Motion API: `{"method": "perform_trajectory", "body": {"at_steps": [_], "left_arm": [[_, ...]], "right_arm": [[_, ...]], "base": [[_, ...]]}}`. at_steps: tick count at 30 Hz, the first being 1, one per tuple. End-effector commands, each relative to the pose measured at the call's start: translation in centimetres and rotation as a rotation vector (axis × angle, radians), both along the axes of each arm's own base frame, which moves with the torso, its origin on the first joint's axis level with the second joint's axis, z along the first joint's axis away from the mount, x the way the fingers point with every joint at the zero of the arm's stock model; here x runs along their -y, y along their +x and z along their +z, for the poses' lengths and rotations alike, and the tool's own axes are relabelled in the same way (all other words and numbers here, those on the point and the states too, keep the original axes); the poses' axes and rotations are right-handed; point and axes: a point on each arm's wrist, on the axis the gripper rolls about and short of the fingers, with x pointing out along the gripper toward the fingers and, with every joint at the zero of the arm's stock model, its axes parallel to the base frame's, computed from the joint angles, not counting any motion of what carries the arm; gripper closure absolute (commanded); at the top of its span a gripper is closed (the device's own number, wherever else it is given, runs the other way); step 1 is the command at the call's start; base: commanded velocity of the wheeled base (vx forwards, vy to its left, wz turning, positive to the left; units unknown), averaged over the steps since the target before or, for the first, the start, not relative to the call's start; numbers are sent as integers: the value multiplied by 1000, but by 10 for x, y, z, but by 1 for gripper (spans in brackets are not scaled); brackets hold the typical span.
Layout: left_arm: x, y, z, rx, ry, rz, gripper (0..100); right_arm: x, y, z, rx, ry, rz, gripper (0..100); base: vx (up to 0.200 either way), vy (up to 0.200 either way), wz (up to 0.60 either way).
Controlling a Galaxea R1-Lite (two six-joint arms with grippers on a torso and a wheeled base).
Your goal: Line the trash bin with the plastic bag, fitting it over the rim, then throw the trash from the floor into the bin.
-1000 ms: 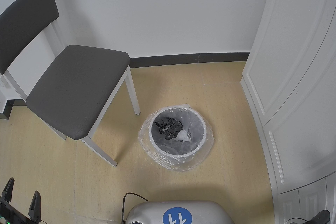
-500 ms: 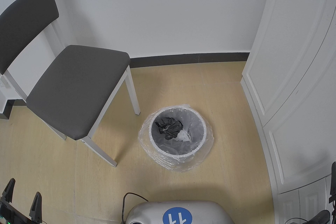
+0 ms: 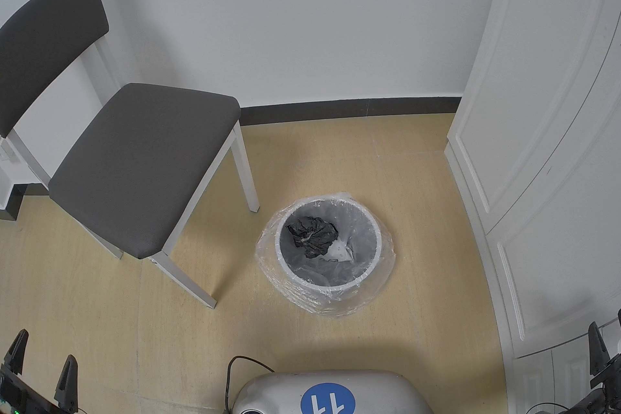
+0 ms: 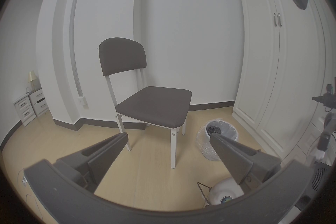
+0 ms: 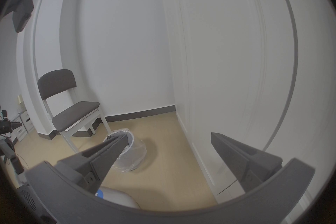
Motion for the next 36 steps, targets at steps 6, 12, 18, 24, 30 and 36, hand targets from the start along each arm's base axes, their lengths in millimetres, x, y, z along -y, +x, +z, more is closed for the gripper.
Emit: {"method": "perform_trajectory", "body": {"at_steps": [6, 12, 18, 24, 30, 36], "left_arm": [[0, 0, -5, -4, -3, -2, 0], [0, 0, -5, -4, -2, 0, 0], [0, 0, -5, -4, 0, 1, 0], [0, 0, -5, -5, 3, 1, 0], [0, 0, -5, -5, 9, 0, 0], [0, 0, -5, -2, -2, -5, 0]], "right_arm": [[-1, 0, -6, -16, -27, 57, 0], [-3, 0, -6, -15, -61, 145, 0], [-5, 0, -6, -12, -106, 201, 0], [-2, 1, -11, -63, -159, 77, 0], [-1, 0, -13, -94, -132, 64, 0], [-1, 0, -12, -75, -118, 60, 0]], "base": [[0, 0, 0], [0, 0, 0], [0, 0, 0], [0, 0, 0], [0, 0, 0], [0, 0, 0]]}}
